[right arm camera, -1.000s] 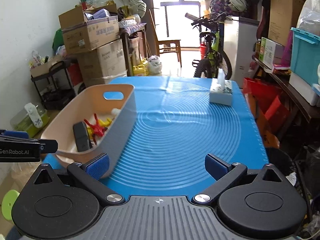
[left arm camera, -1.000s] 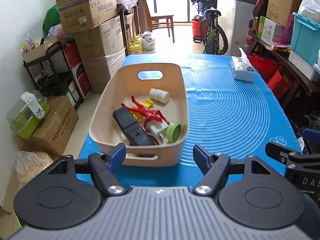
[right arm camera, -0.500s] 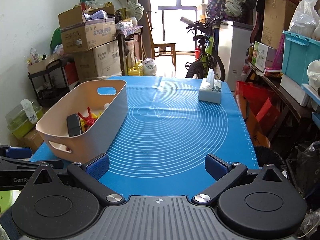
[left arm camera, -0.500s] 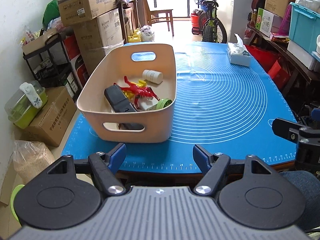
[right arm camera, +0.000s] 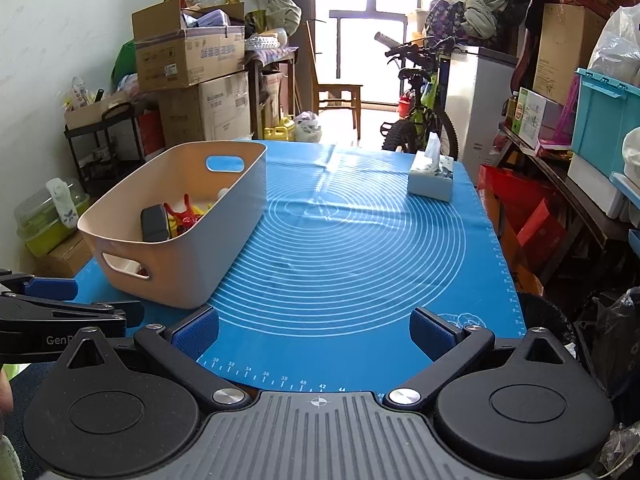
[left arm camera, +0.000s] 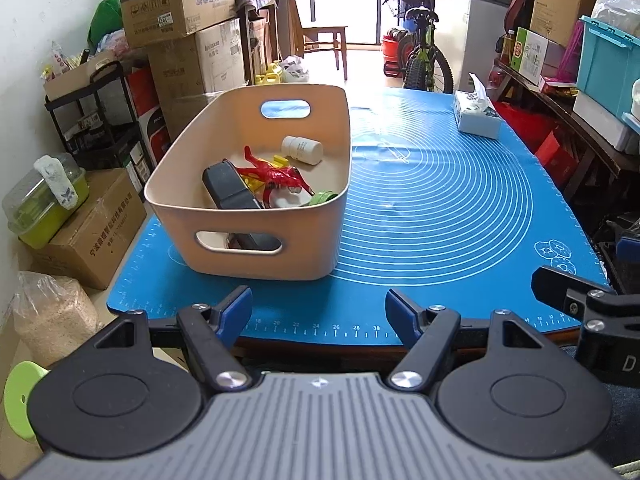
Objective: Organize rigid objects
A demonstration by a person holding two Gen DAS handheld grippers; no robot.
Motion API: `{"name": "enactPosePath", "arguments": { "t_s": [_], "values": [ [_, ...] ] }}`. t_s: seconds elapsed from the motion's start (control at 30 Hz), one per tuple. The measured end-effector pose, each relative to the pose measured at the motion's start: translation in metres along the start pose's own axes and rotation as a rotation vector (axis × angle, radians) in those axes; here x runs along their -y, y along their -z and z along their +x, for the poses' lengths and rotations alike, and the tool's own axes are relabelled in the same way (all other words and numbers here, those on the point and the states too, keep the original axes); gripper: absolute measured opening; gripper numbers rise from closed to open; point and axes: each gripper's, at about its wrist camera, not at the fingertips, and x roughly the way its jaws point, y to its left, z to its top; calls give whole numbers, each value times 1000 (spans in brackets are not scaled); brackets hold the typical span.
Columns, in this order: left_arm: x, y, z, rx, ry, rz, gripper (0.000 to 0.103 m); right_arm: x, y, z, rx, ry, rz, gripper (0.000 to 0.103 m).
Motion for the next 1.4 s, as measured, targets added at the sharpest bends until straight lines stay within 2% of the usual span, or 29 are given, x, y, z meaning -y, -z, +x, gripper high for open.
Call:
{"name": "enactPosePath", "arguments": {
  "t_s": [0.43,1.4],
  "values": [
    [5,2,3,-8,2,17,74,5,4,4,-24,1,27,100],
    [10,2,4,-6,1,46,74,3,6,4,-13,1,29,100]
  ]
}}
